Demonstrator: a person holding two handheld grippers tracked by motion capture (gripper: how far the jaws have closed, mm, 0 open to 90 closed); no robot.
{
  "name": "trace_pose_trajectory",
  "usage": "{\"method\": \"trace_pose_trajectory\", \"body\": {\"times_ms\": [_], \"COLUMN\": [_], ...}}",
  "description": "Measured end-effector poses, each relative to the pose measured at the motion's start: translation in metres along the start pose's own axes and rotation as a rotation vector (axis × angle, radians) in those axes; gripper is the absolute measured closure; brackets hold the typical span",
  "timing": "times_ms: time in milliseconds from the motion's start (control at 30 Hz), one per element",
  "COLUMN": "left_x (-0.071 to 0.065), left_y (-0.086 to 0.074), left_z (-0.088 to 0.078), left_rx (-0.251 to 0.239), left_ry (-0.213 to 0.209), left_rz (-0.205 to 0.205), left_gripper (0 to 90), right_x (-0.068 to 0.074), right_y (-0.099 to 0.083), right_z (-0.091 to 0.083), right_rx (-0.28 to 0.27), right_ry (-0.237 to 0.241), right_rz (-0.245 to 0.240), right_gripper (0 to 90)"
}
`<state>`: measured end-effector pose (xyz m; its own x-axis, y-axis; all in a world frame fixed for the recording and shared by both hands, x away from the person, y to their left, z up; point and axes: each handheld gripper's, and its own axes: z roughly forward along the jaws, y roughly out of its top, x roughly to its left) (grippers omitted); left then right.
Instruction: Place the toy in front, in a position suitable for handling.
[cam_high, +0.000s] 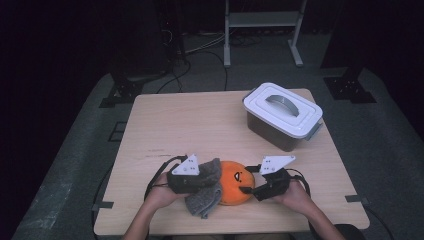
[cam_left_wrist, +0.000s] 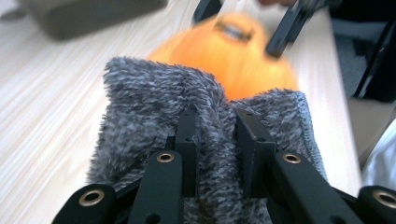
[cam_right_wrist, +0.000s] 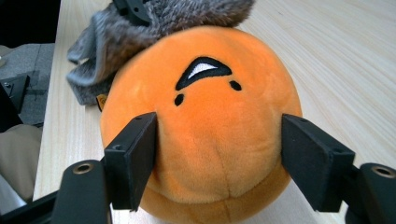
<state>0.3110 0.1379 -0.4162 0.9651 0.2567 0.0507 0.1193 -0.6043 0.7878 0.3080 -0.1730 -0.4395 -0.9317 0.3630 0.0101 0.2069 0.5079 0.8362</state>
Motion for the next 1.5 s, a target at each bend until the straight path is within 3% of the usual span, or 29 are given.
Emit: {"method": "trace_pose_trajectory", "body": {"times_ms": [100, 133, 233, 333, 433, 500, 533, 633, 733, 767, 867, 933, 1000, 1100, 1133, 1167, 1233, 1367, 1500], "left_x": [0.004, 0.005, 0.003, -0.007, -0.018, -0.019, -0.019, -0.010, -0.005, -0.003, 0.000, 0.000, -0.002, -0.011, -0.011, -0.016, -0.017, -0.012, -0.002], "left_y": [-0.009, -0.010, -0.002, 0.013, 0.022, 0.019, 0.019, 0.009, 0.004, -0.001, -0.002, 0.000, 0.004, 0.015, 0.015, 0.020, 0.020, 0.013, 0.001], "left_z": [-0.005, -0.006, -0.010, -0.008, 0.001, 0.008, 0.008, 0.006, 0.002, 0.000, -0.002, -0.001, -0.002, -0.002, -0.002, 0.001, 0.003, 0.001, -0.007], "left_rx": [0.033, 0.021, -0.062, -0.143, -0.109, -0.064, -0.064, -0.058, -0.052, -0.053, -0.055, -0.063, -0.076, -0.114, -0.114, -0.108, -0.085, -0.055, -0.042], "left_ry": [0.029, 0.027, -0.005, -0.048, -0.062, -0.057, -0.057, -0.040, -0.016, 0.002, 0.014, 0.016, 0.009, -0.017, -0.017, -0.027, -0.018, 0.003, 0.032], "left_rz": [-0.019, -0.026, -0.034, 0.002, 0.061, 0.085, 0.085, 0.043, 0.021, 0.008, -0.008, -0.015, -0.015, 0.017, 0.017, 0.051, 0.073, 0.080, 0.042], "left_gripper": [72.5, 72.5, 72.5, 72.4, 72.1, 71.9, 71.9, 71.9, 71.7, 71.6, 71.7, 71.7, 71.8, 71.7, 71.6, 71.6, 71.6, 71.6, 71.1], "right_x": [-0.001, -0.002, -0.001, 0.001, 0.004, 0.003, 0.002, 0.001, 0.002, 0.005, 0.010, 0.012, 0.012, 0.013, 0.013, 0.017, 0.018, 0.013, 0.007], "right_y": [-0.001, -0.001, 0.000, 0.002, 0.004, 0.003, 0.003, 0.004, 0.010, 0.013, 0.012, 0.010, 0.012, 0.017, 0.017, 0.020, 0.021, 0.018, 0.015], "right_z": [-0.001, -0.001, -0.001, 0.001, 0.002, 0.002, 0.002, 0.000, -0.005, -0.011, -0.007, -0.002, -0.001, 0.004, 0.004, 0.009, 0.011, 0.010, 0.009], "right_rx": [0.006, 0.007, 0.010, 0.003, 0.014, 0.012, 0.011, 0.001, 0.027, -0.008, 0.029, 0.041, 0.037, 0.027, 0.027, 0.034, 0.042, 0.037, 0.038], "right_ry": [-0.001, 0.000, -0.004, -0.014, -0.032, -0.032, -0.032, -0.022, -0.043, -0.031, -0.040, -0.059, -0.073, -0.087, -0.087, -0.096, -0.105, -0.091, -0.086], "right_rz": [0.006, 0.010, 0.016, 0.011, 0.007, 0.012, 0.017, 0.041, 0.015, -0.014, -0.081, -0.100, -0.082, -0.044, -0.044, -0.047, -0.053, -0.017, 0.006], "right_gripper": [27.8, 27.9, 28.0, 28.1, 28.2, 28.0, 28.0, 26.6, 25.5, 25.7, 24.7, 25.8, 30.9, 34.1, 34.1, 34.7, 34.9, 35.5, 35.5]}}
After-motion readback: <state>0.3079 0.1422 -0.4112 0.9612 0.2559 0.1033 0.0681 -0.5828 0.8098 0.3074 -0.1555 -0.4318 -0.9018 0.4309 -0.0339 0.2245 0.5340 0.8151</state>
